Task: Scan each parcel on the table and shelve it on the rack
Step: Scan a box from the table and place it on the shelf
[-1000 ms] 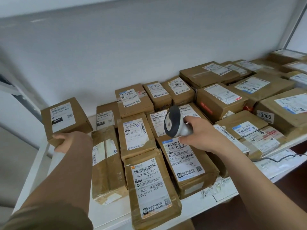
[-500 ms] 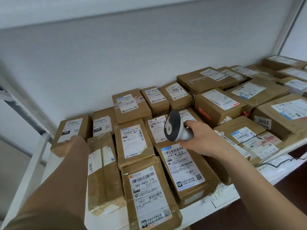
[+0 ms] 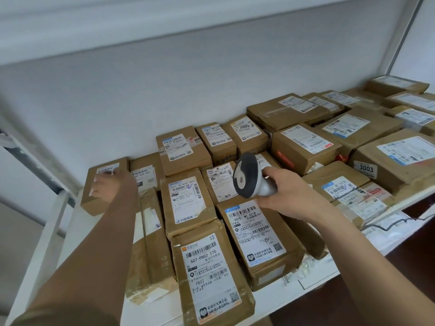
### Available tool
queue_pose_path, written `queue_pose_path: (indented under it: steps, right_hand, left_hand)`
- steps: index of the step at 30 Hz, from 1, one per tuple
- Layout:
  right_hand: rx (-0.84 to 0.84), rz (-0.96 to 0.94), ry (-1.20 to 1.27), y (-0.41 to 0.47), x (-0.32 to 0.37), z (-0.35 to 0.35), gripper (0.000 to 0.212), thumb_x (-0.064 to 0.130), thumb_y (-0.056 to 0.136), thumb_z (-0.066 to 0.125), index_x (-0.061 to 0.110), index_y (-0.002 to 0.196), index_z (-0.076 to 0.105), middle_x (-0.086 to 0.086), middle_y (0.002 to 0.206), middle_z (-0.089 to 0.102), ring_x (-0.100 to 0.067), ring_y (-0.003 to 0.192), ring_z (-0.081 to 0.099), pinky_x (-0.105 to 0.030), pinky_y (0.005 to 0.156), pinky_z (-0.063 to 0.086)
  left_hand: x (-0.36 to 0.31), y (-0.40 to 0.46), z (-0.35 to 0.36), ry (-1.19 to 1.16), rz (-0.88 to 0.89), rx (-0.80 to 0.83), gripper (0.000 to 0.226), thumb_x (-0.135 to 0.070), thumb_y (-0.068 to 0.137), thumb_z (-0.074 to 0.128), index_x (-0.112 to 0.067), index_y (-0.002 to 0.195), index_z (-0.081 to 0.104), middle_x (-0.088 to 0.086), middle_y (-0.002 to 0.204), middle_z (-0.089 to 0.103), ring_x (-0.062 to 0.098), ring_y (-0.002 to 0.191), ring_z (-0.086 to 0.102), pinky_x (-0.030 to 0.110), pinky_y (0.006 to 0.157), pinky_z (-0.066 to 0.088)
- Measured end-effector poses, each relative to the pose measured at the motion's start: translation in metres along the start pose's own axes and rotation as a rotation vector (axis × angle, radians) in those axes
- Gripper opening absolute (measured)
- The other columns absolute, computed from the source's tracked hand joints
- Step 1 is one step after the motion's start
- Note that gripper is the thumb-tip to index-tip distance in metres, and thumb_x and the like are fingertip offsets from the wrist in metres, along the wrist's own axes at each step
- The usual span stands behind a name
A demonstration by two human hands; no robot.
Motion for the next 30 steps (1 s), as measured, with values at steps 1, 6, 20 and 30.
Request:
queue_pose_path:
  steps: [1, 6, 20, 30]
  right_hand:
    - [-0.015, -0.007, 0.007, -0.003, -0.001, -0.003, 0.032, 0.019, 0.079, 0.076, 0.022, 0.106, 0.058, 0.005, 0.098, 0.064, -0.009, 0.088, 0.06, -0.034, 0.078, 0.055]
    - [-0.072, -0.016, 0.018, -0.027, -0.011, -0.024, 0.036, 0.022, 0.078, 0.077, 0.024, 0.108, 0.058, 0.01, 0.096, 0.063, -0.007, 0.085, 0.059, -0.027, 0.071, 0.051]
    - [-0.193, 0.017, 0.159, -0.119, -0.158, -0.171, 0.033, 0.018, 0.077, 0.077, 0.02, 0.106, 0.062, 0.006, 0.094, 0.063, -0.014, 0.084, 0.061, -0.025, 0.066, 0.048]
    - [-0.509, 0.339, 0.181, -0.238, -0.381, -0.356, 0.023, 0.017, 0.08, 0.074, 0.018, 0.099, 0.061, 0.0, 0.091, 0.064, -0.013, 0.079, 0.061, -0.025, 0.062, 0.046]
  left_hand:
    - [-0.012, -0.006, 0.004, -0.028, 0.026, 0.0, 0.033, -0.019, 0.097, 0.044, -0.004, 0.121, 0.061, 0.019, 0.132, 0.054, 0.035, 0.126, 0.044, 0.041, 0.102, 0.038]
    - [-0.072, -0.075, 0.028, -0.227, 0.208, 0.095, 0.027, -0.01, 0.095, 0.046, -0.003, 0.114, 0.064, 0.017, 0.123, 0.06, 0.033, 0.12, 0.05, 0.035, 0.094, 0.04]
    - [-0.185, -0.374, 0.098, -0.58, 0.567, 0.438, 0.011, -0.007, 0.087, 0.054, -0.011, 0.078, 0.06, -0.003, 0.071, 0.056, 0.01, 0.068, 0.05, 0.019, 0.061, 0.04]
    - [-0.27, -0.727, 0.194, -0.692, 0.702, 0.871, 0.018, -0.005, 0.085, 0.06, -0.014, 0.07, 0.06, -0.003, 0.065, 0.054, 0.011, 0.062, 0.048, 0.023, 0.066, 0.041]
Point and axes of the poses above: each hand's wrist, its own y-axis towards the middle knuckle, its own z-axis out of the palm, x = y × z, the point moved 6 cm from there along y, towards the middle knuckle
